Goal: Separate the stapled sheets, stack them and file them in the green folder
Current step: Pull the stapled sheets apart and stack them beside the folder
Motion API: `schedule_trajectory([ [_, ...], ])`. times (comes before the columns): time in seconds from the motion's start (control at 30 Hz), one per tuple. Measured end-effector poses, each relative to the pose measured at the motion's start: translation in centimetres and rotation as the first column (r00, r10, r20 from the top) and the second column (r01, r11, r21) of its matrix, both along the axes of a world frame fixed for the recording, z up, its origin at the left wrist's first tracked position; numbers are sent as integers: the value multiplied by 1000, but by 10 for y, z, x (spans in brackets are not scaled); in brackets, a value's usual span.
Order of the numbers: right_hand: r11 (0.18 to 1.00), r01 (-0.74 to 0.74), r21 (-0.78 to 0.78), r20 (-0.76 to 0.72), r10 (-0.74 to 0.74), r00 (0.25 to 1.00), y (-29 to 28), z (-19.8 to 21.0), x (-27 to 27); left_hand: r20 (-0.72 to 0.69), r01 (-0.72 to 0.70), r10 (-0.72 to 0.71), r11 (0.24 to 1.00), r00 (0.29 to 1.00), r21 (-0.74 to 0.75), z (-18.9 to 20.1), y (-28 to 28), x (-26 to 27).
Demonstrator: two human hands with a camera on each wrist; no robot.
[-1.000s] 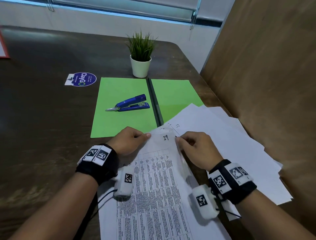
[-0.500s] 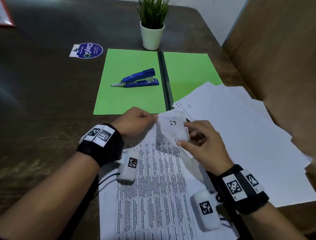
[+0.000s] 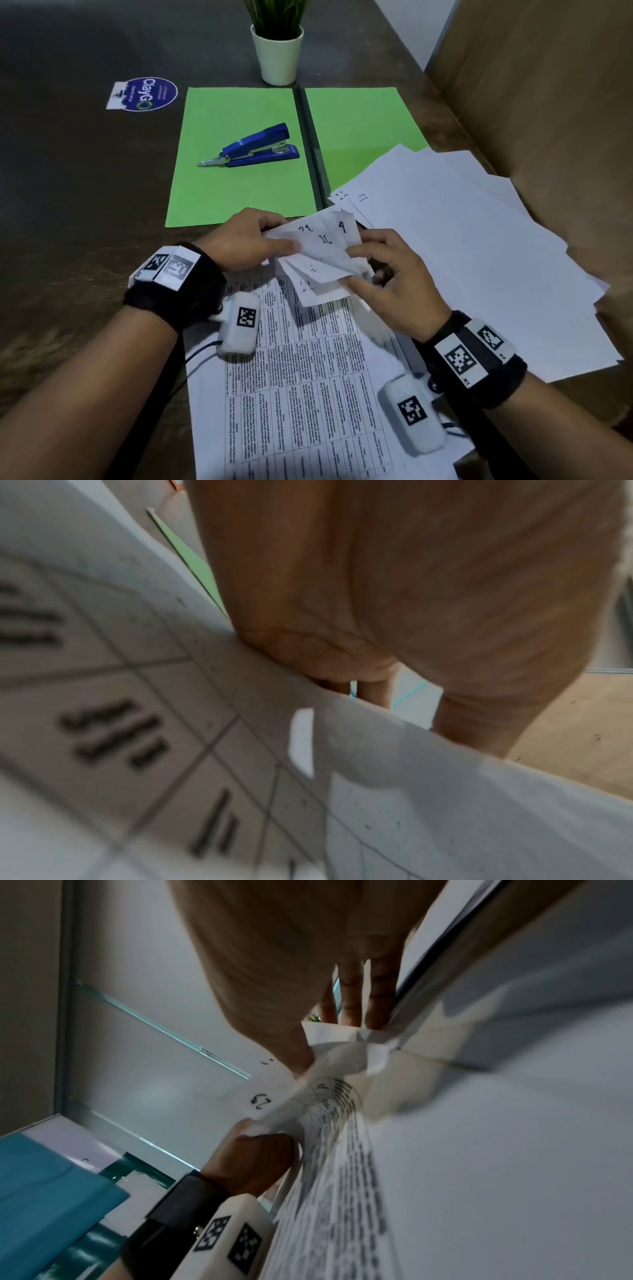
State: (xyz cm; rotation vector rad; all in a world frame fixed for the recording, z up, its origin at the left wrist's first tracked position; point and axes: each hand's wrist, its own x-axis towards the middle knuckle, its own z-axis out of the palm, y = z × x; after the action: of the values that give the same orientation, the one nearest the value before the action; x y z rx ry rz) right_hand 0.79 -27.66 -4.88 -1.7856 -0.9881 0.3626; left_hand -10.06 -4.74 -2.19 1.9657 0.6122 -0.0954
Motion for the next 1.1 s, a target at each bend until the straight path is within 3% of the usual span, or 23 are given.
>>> schedule_trajectory([
  [0.13, 992, 96, 76, -52, -92, 994, -1, 0, 2, 36, 1, -1, 1000, 999, -10, -1, 1, 0],
  [0.57, 990, 112, 80, -20, -111, 994, -2, -2, 9, 107, -4, 7, 999, 994, -32, -5, -1, 1],
  [0.8, 999, 52, 12, 165, -53, 985, -1, -3, 5, 105, 8, -8, 1000, 994, 4, -10, 1, 2],
  [0.9, 999, 49, 12, 410, -49, 911, -2, 3, 0, 114, -13, 12, 1000, 993, 8, -8, -2, 2],
  [0.97, 999, 47, 14, 493, -48, 869, -1, 6, 0, 118, -7, 6, 1000, 993, 12, -9, -2, 2],
  [1.1, 998, -11, -60, 413, 34, 910, -2, 3, -7, 123, 2, -4, 1000, 992, 15, -11, -1, 1],
])
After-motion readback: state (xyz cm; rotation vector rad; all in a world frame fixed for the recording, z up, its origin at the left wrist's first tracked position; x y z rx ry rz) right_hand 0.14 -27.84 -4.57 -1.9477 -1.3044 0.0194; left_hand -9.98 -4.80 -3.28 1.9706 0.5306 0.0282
